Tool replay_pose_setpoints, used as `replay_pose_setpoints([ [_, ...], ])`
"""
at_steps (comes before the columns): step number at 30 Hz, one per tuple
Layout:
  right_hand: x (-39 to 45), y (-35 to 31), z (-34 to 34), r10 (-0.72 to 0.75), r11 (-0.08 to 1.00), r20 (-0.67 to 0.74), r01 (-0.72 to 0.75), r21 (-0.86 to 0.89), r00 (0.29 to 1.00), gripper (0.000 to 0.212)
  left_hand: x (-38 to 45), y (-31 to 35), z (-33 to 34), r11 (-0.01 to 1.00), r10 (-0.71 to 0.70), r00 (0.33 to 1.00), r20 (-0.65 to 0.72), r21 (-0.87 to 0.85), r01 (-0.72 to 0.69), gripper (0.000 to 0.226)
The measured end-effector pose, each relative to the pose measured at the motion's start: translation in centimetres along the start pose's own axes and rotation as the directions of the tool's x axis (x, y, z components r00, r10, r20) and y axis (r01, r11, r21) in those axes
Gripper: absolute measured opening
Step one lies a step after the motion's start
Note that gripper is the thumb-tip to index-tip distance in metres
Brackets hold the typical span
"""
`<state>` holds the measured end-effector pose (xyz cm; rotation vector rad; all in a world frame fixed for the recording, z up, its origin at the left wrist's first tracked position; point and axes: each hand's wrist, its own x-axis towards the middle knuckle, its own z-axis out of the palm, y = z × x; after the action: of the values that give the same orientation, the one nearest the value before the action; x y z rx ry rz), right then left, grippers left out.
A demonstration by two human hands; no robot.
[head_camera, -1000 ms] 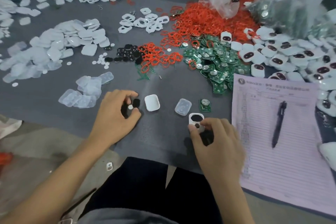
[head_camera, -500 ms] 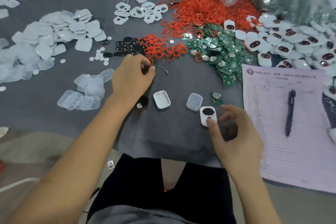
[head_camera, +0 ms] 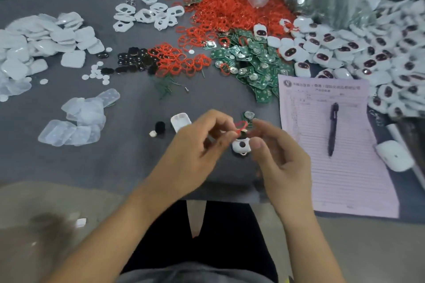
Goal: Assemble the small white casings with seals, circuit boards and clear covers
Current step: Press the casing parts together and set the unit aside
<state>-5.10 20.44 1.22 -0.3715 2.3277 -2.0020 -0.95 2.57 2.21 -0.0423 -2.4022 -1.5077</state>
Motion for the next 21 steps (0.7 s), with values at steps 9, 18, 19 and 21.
replay_pose_setpoints([
  [9, -0.3, 1.0, -0.7, 0.199, 0.951, -0.016, -0.189, 0.246, 0.980, 0.016, -0.9, -0.4, 3.2, 0.998, -0.064, 0.992, 0.105, 0.033, 0.061, 0.019],
  [18, 1.8, 2.1, -0.4, 0.065, 0.995, -0.279, -0.040, 0.096, 0.958, 0.026, 1.6, -2.0, 3.1, 0.782, 0.009, 0.996, 0.085, 0.620, -0.060, 0.059],
  [19, 1.9, 2.2, -0.4, 0.066, 0.994, -0.285, -0.039, 0.102, 0.956, 0.025, 1.7, -2.1, 3.0, 0.783, 0.033, 0.996, 0.080, 0.618, -0.076, 0.057],
  [21, 2.1, 2.4, -0.6, 0.080, 0.991, -0.292, -0.044, 0.129, 0.953, 0.022, 1.8, -2.1, 3.0, 0.804, 0.087, 0.995, 0.048, 0.586, -0.098, 0.055],
])
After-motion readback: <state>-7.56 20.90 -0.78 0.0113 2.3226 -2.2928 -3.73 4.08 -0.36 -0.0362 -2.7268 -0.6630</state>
